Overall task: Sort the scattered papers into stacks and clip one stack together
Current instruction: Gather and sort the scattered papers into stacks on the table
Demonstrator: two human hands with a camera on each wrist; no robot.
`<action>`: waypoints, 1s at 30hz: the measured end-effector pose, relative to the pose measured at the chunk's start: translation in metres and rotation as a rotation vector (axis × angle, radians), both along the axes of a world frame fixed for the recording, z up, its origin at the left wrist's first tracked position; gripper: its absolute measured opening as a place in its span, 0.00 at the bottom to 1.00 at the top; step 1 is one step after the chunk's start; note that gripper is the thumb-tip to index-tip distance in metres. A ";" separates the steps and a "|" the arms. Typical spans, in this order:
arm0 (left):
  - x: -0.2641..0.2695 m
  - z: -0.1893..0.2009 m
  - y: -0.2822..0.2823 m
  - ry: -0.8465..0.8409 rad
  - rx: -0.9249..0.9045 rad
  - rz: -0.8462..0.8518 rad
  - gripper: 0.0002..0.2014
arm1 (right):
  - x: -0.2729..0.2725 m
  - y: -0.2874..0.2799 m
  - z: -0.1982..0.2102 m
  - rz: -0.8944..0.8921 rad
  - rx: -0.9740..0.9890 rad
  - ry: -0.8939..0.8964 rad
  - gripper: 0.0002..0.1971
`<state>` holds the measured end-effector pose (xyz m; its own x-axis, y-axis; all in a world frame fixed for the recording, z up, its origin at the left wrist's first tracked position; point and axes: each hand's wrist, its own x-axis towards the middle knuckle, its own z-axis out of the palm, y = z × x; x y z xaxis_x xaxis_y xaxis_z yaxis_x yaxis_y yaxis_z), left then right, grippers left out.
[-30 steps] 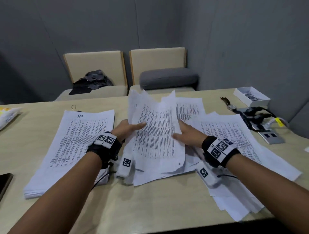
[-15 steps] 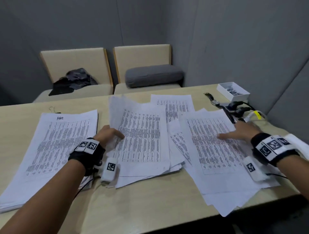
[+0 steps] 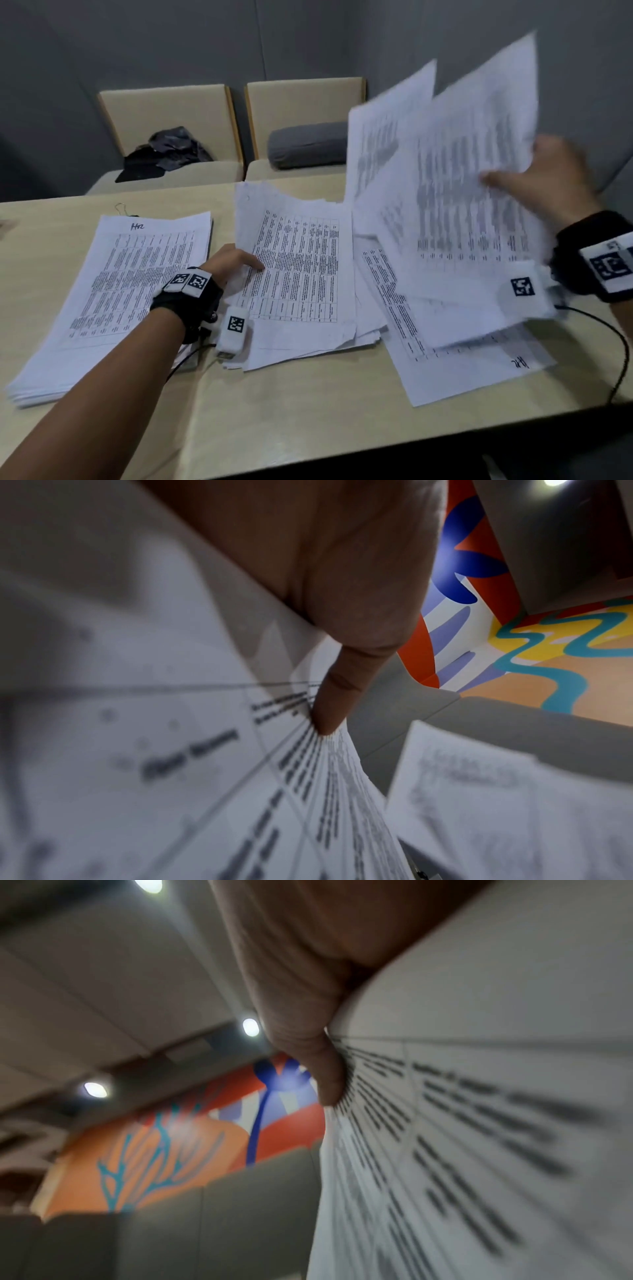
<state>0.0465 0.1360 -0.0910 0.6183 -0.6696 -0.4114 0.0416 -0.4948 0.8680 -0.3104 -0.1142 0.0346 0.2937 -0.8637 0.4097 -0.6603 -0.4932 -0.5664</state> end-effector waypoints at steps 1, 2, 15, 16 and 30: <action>-0.001 0.002 -0.001 -0.024 0.009 -0.006 0.06 | 0.001 0.003 0.017 -0.025 -0.069 -0.070 0.28; -0.002 0.004 -0.002 -0.048 0.018 -0.015 0.04 | 0.000 0.004 0.031 -0.038 -0.110 -0.152 0.31; -0.005 0.006 0.002 -0.006 0.020 -0.002 0.08 | 0.019 0.017 -0.011 0.313 0.522 -0.668 0.36; -0.005 0.006 0.002 0.001 0.018 -0.006 0.08 | 0.017 0.016 -0.026 0.299 0.572 -0.622 0.39; 0.008 -0.008 -0.003 0.059 0.006 0.016 0.22 | 0.019 0.031 -0.102 0.393 0.818 -0.150 0.52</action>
